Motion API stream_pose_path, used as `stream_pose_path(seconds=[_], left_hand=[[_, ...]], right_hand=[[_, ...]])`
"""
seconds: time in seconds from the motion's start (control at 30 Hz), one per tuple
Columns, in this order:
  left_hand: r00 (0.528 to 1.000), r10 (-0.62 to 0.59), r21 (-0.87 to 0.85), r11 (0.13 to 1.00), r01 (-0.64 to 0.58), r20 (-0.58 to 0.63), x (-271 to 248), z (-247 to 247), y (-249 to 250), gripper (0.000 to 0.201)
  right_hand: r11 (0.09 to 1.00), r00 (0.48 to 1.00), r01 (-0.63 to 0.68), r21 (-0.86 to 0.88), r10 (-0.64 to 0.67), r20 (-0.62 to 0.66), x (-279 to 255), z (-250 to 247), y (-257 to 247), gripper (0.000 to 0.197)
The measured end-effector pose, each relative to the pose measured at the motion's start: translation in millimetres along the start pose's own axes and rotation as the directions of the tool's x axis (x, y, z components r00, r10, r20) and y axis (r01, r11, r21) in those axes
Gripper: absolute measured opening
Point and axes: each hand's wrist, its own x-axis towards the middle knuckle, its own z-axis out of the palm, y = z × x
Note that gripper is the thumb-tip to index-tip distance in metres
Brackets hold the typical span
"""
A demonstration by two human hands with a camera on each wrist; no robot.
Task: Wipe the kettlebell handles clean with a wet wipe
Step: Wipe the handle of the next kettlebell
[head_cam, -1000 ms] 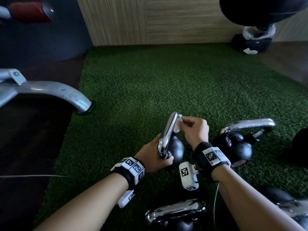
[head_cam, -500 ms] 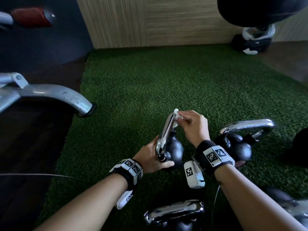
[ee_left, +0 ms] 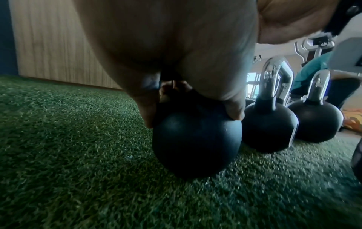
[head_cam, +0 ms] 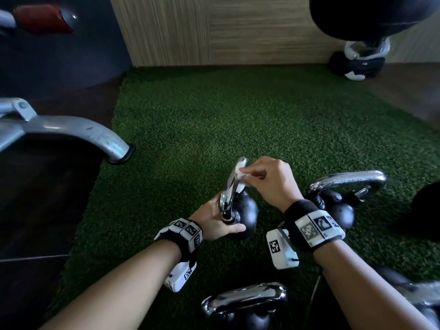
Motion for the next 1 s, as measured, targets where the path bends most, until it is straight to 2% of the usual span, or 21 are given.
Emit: stream_pose_path(seconds=[0.13,0.23,0.33,0.43,0.53,0.67,0.73,0.8,0.93,1.0], left_hand=[[0.999,-0.042,0.032,0.999,0.042,0.019,7,-1,-2,0.071],[0.999,-0.051,0.070,0.996,0.051,0.007,10,-1,-2,0.073],[0.997,-0.074,0.081,0.994,0.072,0.026,12,-5,2,0.056],[0.998,-0.040,0.085,0.996,0.035,0.057,13,-9,9,0.068],[0.997,-0.019,0.095,0.995,0.012,0.076,15,-12,13,0.069],[0.992,-0.067,0.141,0.989,0.052,0.103,16,-11,8,0.052],[0.994,-0.070,0.154,0.986,0.057,0.081,19,-8,-2,0.059],[0.996,-0.043,0.157,0.987,0.031,0.075,19,-3,-9,0.067],[0.999,-0.016,0.194,0.981,0.006,0.051,6,-7,6,0.059],[0.999,-0.007,0.185,0.983,0.000,0.036,1,-6,10,0.069]], right_hand=[[0.993,0.986,-0.027,0.117,0.007,0.164,-16,0,-21,0.021],[0.982,0.984,-0.080,0.172,0.049,0.173,-11,-2,-22,0.020],[0.978,0.971,-0.119,0.171,0.078,0.227,-11,-1,-20,0.020],[0.987,0.943,-0.123,0.102,0.085,0.320,-17,6,-20,0.022],[0.986,0.939,-0.148,0.083,0.113,0.326,-14,4,-18,0.023],[0.993,0.929,-0.116,-0.010,0.111,0.353,-17,14,-11,0.025],[0.992,0.922,-0.089,-0.087,0.115,0.370,-23,21,-6,0.025],[0.992,0.917,-0.108,-0.068,0.125,0.378,-26,23,3,0.025],[0.991,0.937,-0.131,0.007,0.122,0.328,-24,20,15,0.028],[0.991,0.917,-0.131,-0.037,0.136,0.374,-22,22,16,0.022]])
